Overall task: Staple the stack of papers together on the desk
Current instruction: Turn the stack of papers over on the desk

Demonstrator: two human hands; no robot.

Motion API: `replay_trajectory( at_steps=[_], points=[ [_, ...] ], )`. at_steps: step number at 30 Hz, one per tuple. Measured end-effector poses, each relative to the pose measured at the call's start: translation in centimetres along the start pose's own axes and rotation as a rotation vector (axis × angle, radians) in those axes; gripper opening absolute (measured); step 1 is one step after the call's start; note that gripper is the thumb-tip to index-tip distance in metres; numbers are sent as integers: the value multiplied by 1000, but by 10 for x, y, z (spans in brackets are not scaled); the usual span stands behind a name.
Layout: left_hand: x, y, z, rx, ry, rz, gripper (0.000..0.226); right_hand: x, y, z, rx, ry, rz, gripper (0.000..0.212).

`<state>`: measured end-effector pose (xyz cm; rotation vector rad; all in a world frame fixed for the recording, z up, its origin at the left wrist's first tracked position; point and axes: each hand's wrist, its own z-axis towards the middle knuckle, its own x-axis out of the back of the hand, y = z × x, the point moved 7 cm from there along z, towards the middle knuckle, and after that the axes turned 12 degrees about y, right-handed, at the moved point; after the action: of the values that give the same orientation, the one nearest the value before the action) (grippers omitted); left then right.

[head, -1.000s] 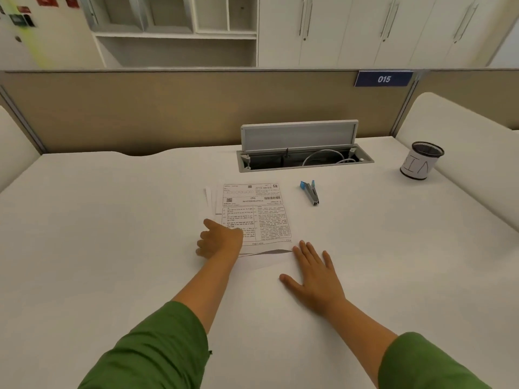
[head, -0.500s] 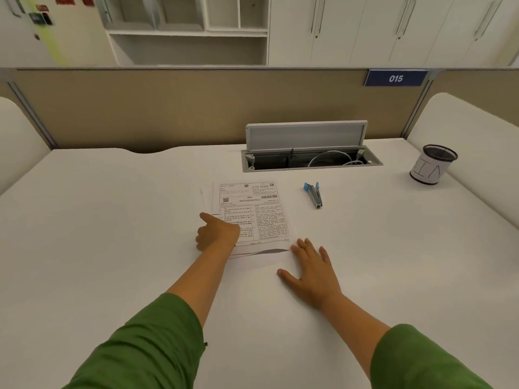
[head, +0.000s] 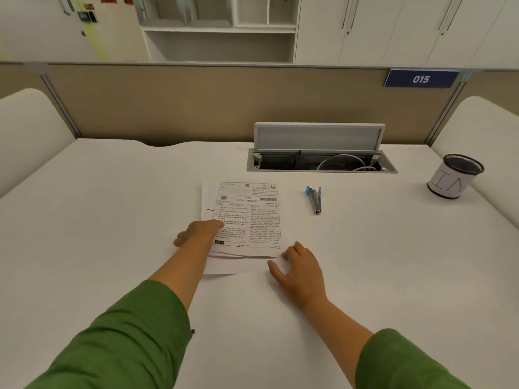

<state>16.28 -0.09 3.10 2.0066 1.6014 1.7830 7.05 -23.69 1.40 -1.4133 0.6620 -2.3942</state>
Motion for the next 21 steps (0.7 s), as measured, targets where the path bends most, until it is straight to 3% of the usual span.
replay_trajectory(
  at_steps=[3,7,9,10,11,13,15,18,21],
  points=[
    [4,4,2,-8,-5,-154,48,0,2,1,-3,8,29,39],
    [2,14,-9,7,-153,-339,46,0,1,1,-14,0,65,38],
    [4,18,-12,-58,-138,-338,27,1,0,1,-4,-1,78,40],
    [10,22,-14,-123,-90,-318,10,1,1,1,-5,3,86,44],
    [17,27,-16,-216,-30,-280,10,2,3,1,-26,11,99,50],
    [38,41,-22,-446,132,-148,26,5,10,1,-117,19,160,60],
    [65,52,-37,-664,336,-24,27,7,12,0,-184,10,233,63],
    [99,57,-75,-1018,603,-15,26,12,13,-3,-270,-19,401,58],
    [111,42,-109,-1347,684,-31,28,16,17,-5,-438,-85,743,43]
  ],
)
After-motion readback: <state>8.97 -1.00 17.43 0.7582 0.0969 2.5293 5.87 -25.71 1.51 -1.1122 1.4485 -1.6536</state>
